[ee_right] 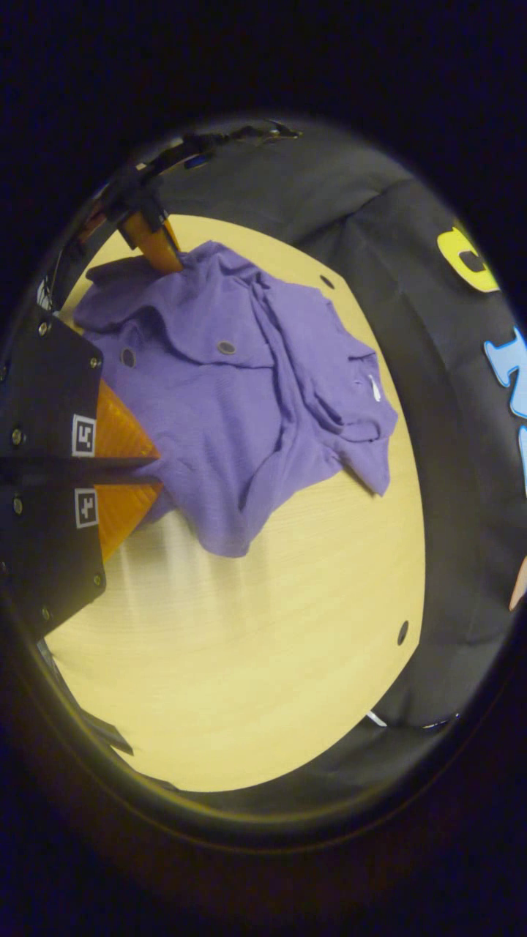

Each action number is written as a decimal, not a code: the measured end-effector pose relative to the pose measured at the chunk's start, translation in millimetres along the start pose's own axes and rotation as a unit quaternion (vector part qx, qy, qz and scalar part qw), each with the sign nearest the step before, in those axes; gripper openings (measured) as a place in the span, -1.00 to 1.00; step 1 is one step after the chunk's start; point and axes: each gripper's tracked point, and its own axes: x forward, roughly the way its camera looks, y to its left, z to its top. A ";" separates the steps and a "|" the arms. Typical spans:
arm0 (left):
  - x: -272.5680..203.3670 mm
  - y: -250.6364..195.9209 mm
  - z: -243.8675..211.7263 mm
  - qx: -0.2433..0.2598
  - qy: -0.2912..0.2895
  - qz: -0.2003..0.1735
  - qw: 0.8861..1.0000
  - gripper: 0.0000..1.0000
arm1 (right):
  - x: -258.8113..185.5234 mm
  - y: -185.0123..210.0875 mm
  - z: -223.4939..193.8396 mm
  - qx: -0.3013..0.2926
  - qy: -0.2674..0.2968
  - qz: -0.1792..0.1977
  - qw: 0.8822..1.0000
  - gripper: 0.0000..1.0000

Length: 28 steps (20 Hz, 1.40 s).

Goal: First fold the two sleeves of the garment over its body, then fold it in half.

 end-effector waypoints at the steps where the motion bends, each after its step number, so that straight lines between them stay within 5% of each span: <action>1: 2.6 1.3 12.4 -0.002 -0.007 0.000 1.000 -0.87 | 0.5 3.4 13.4 0.003 -0.009 0.004 1.000 -0.97; 17: 112.3 15.9 220.1 -0.007 -0.106 -0.008 0.994 -0.85 | 72.9 34.3 227.9 0.011 -0.136 0.036 0.990 -0.96; 25: 201.7 17.2 298.2 -0.014 -0.141 -0.014 0.990 -0.87 | 142.0 24.7 295.1 0.036 -0.168 0.027 0.985 -0.98; 28: 237.4 16.8 285.1 0.005 -0.114 -0.006 0.993 -0.88 | 171.6 19.9 297.4 0.047 -0.161 0.024 0.985 -0.98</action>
